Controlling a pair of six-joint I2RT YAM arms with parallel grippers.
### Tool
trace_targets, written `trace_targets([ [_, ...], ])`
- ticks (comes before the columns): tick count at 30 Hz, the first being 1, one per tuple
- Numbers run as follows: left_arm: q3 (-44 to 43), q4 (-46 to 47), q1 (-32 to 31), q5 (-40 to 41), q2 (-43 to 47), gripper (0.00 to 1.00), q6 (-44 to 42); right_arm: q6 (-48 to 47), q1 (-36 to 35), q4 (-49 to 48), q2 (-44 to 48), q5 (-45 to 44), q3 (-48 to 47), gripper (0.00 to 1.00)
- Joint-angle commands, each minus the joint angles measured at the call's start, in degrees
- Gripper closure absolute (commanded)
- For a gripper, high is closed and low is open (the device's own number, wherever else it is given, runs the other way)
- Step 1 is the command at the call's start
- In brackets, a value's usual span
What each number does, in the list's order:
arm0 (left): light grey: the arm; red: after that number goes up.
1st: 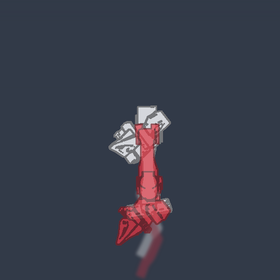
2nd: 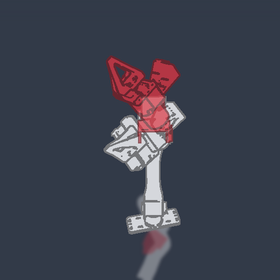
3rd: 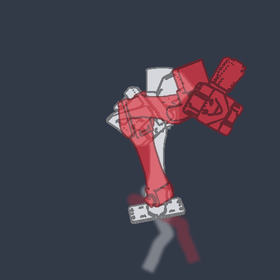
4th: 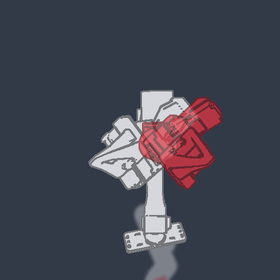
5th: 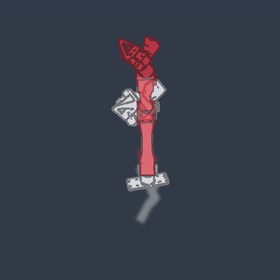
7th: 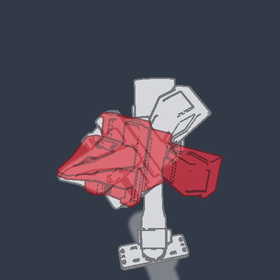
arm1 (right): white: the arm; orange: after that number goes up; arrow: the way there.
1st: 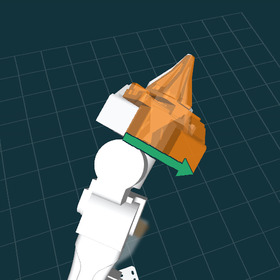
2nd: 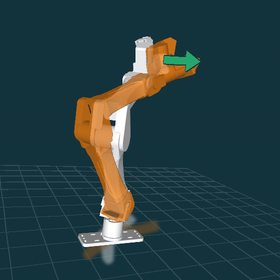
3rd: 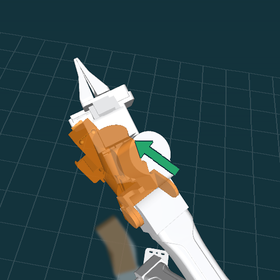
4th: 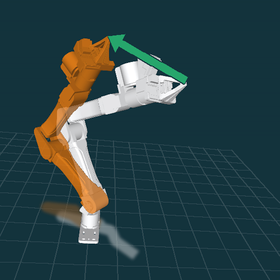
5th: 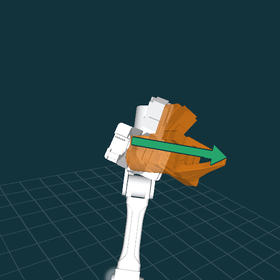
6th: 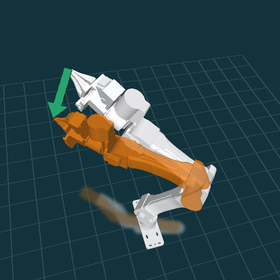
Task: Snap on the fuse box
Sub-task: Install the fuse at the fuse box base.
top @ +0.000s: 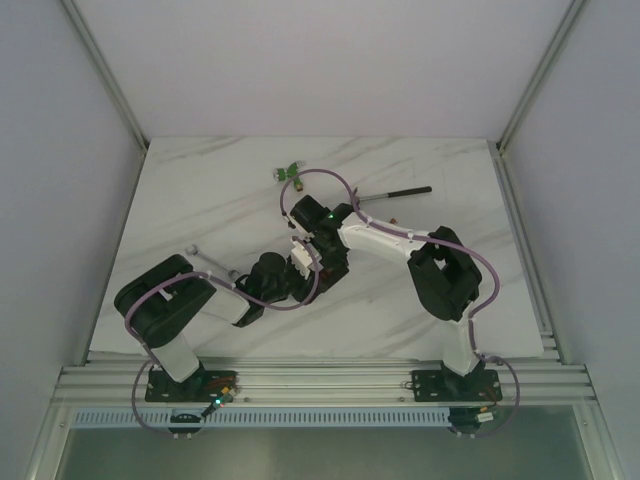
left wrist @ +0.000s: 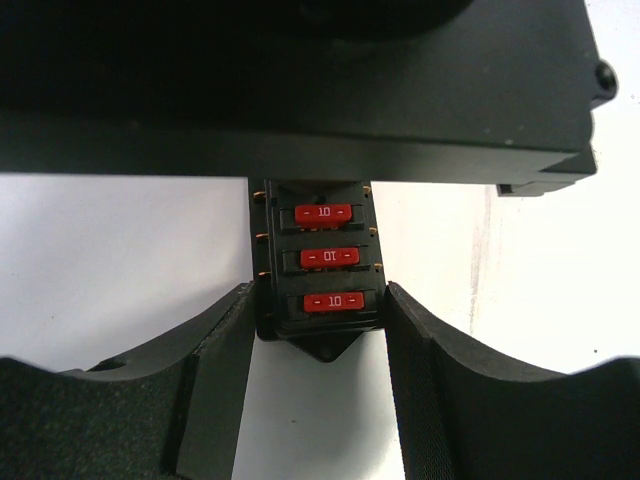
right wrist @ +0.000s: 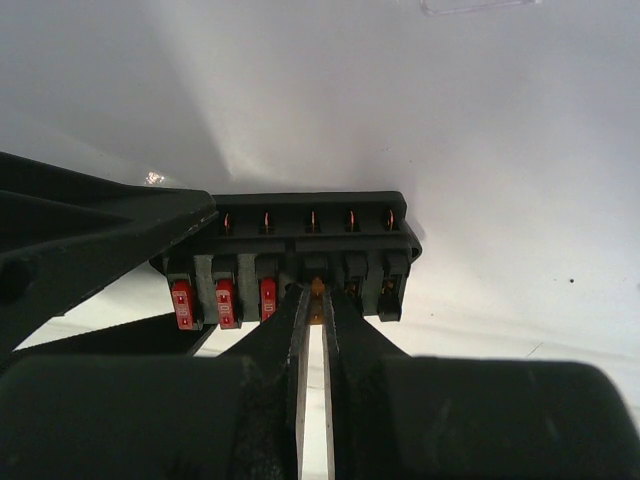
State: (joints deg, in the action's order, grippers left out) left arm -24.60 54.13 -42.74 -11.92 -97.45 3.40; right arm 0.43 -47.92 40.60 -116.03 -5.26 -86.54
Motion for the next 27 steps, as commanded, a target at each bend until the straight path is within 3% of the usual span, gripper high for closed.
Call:
trace_targets([
  [1,0.32,0.01,0.73,-1.47,-0.93,0.7,1.26,2.41,-3.14,-2.57,-11.18,7.04,8.07,1.0],
  [4,-0.04,-1.2,0.86,-1.89,-1.12,0.7,0.64,3.15,-3.08,-1.08,-5.58,4.96,6.59,1.0],
  [16,-1.44,-5.92,0.85,-6.97,-0.04,0.69,-2.69,8.32,-0.05,0.24,8.15,0.79,3.61,0.74],
  [27,-2.88,-7.44,0.82,-9.87,-1.19,0.68,-3.42,9.69,3.07,-0.07,7.64,2.21,3.02,0.74],
])
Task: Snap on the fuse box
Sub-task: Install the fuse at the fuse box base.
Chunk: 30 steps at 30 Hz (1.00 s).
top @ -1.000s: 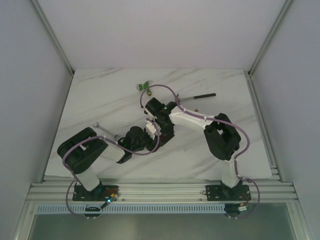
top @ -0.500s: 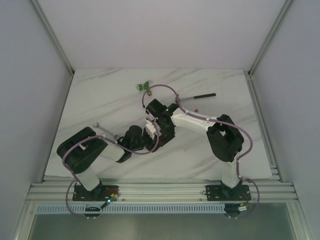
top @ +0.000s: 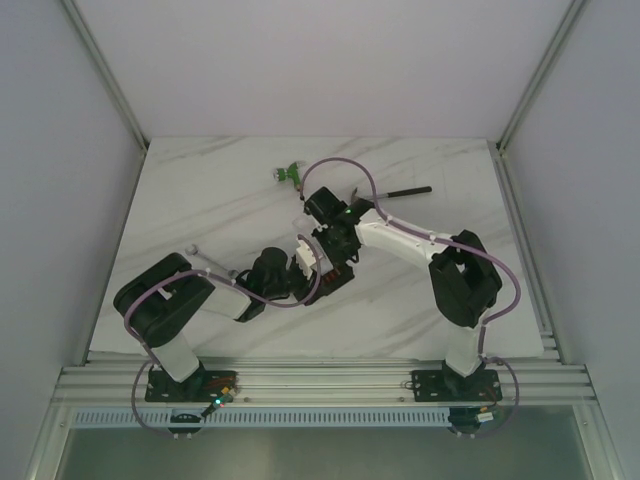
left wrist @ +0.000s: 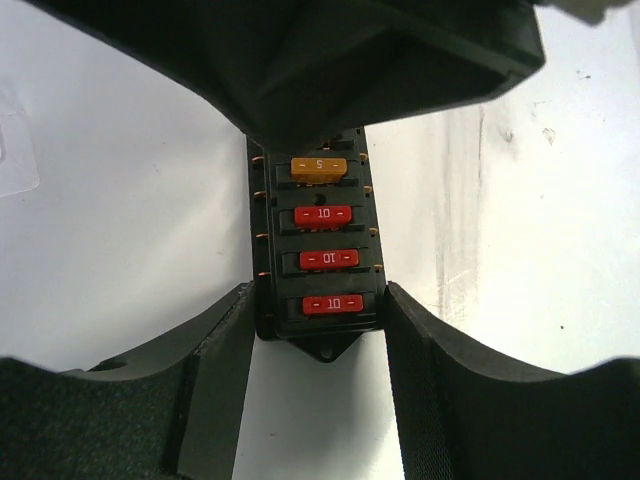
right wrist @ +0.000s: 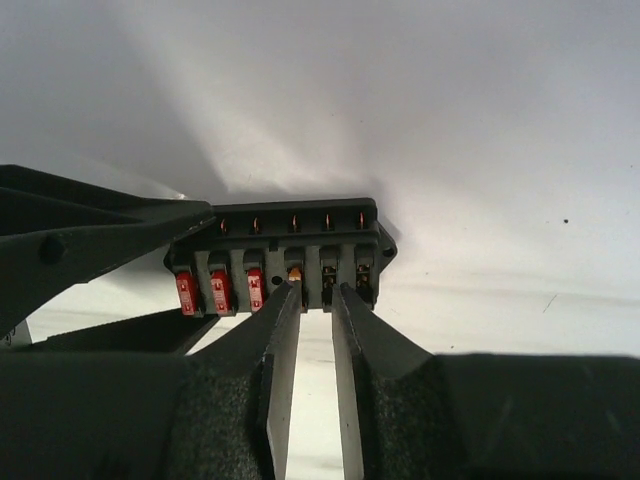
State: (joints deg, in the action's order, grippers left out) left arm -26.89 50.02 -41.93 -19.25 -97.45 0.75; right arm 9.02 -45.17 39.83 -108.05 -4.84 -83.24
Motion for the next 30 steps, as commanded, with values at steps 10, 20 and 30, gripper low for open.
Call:
trace_targets([
  [10,-1.01,-3.22,-0.04,-2.64,-2.04,0.68,-0.71,1.3,0.26,1.68,-1.81,4.03,0.55,0.76],
  [20,-0.9,-2.91,0.01,-2.38,-2.0,0.68,-0.45,1.88,0.26,3.05,-2.77,0.91,0.89,0.81],
  [30,0.4,-0.22,0.14,-1.41,-2.0,0.69,0.36,1.17,0.34,3.78,-5.4,3.97,2.08,1.0],
])
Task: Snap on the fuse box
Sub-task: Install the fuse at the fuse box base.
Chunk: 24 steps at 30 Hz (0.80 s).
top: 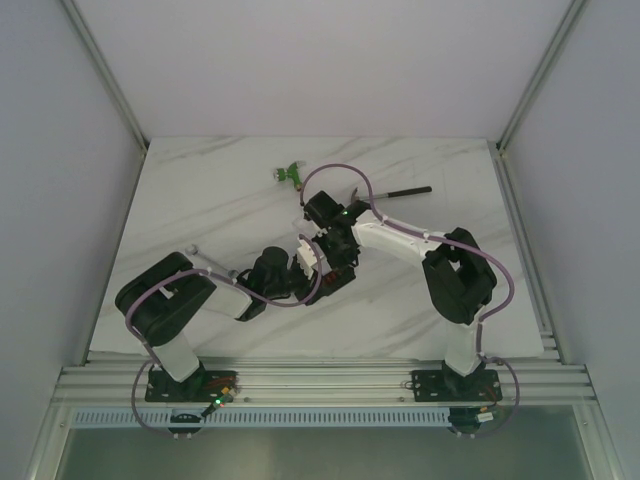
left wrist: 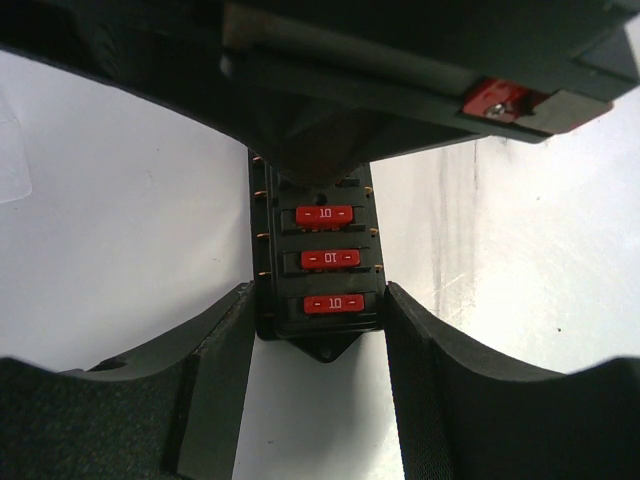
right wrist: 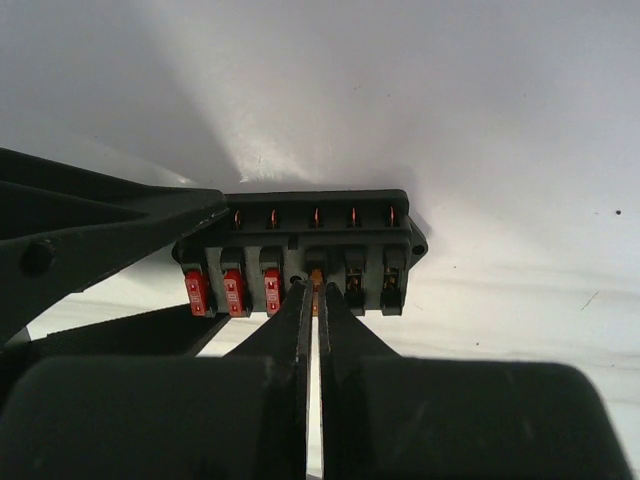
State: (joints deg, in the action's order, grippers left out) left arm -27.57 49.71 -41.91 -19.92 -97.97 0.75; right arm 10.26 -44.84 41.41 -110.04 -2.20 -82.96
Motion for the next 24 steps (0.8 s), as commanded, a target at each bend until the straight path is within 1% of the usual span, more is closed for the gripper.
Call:
trace_targets([
  [1,1.72,1.34,0.04,-0.42,-1.44,0.69,0.77,-0.25,-0.01,2.33,-4.1,1.4,2.18,1.0],
  [10,7.05,14.94,0.03,2.48,-4.04,0.69,4.11,-2.08,-0.15,2.14,-9.97,1.54,5.49,1.0],
  [17,7.85,19.16,0.08,2.4,-6.6,0.7,5.0,-3.37,-1.53,2.85,-14.62,1.63,5.62,1.0],
  [24,8.19,20.81,0.08,2.43,-7.51,0.71,5.23,-3.36,-1.48,1.31,-20.08,0.34,7.18,1.0],
])
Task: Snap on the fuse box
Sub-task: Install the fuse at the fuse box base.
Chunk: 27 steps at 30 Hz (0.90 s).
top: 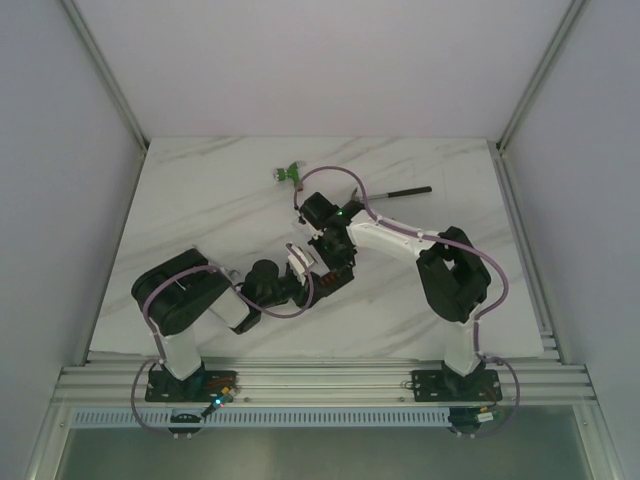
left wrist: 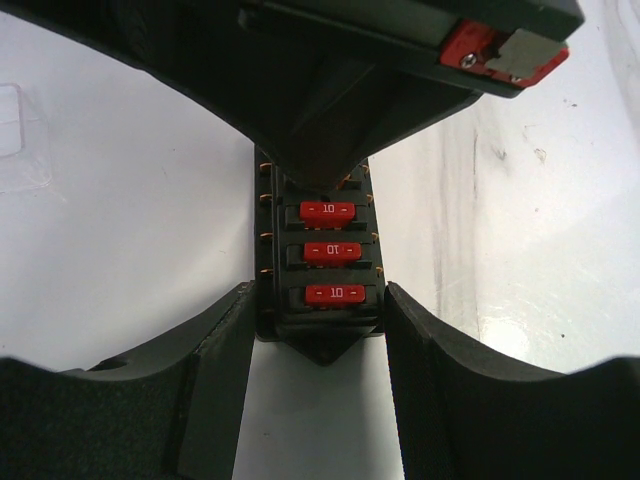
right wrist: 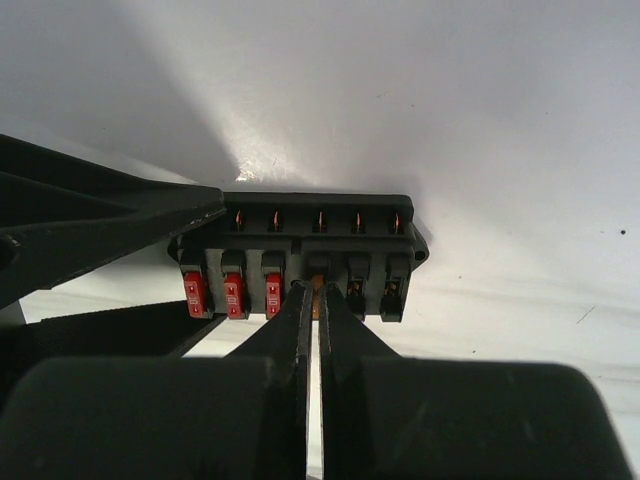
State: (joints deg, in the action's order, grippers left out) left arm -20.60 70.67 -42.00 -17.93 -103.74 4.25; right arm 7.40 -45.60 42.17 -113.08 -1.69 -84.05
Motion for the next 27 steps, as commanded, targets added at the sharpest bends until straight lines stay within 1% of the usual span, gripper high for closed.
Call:
trace_targets([
  [1,1.23,0.02,0.16,0.39,-1.78,0.71,1.8,-0.6,-0.71,0.32,-17.95,-0.01,8.14,1.0],
  [7,1.34,0.32,0.14,0.43,-1.76,0.72,1.88,-0.89,-0.48,0.04,-23.22,-0.26,6.02,1.0],
  [14,1.14,0.22,0.16,0.61,-2.21,0.72,1.82,-1.42,-0.36,-1.5,-27.84,0.21,7.13,1.0],
  [17,1.02,-0.04,0.16,0.66,-2.2,0.72,1.73,-1.6,-0.36,-2.12,-29.44,0.46,5.97,1.0],
  [19,1.1,-1.17,0.16,1.15,-1.45,0.7,1.46,-1.67,-0.45,-1.97,-26.96,1.47,5.31,1.0],
  [24,1.34,-4.62,0.14,2.34,1.46,0.61,0.09,-0.65,-0.53,-0.02,-12.33,2.36,4.38,0.99],
  [27,1.65,-6.51,0.14,3.32,3.33,0.56,-0.91,0.05,-0.54,1.68,-3.06,1.37,3.97,0.89],
])
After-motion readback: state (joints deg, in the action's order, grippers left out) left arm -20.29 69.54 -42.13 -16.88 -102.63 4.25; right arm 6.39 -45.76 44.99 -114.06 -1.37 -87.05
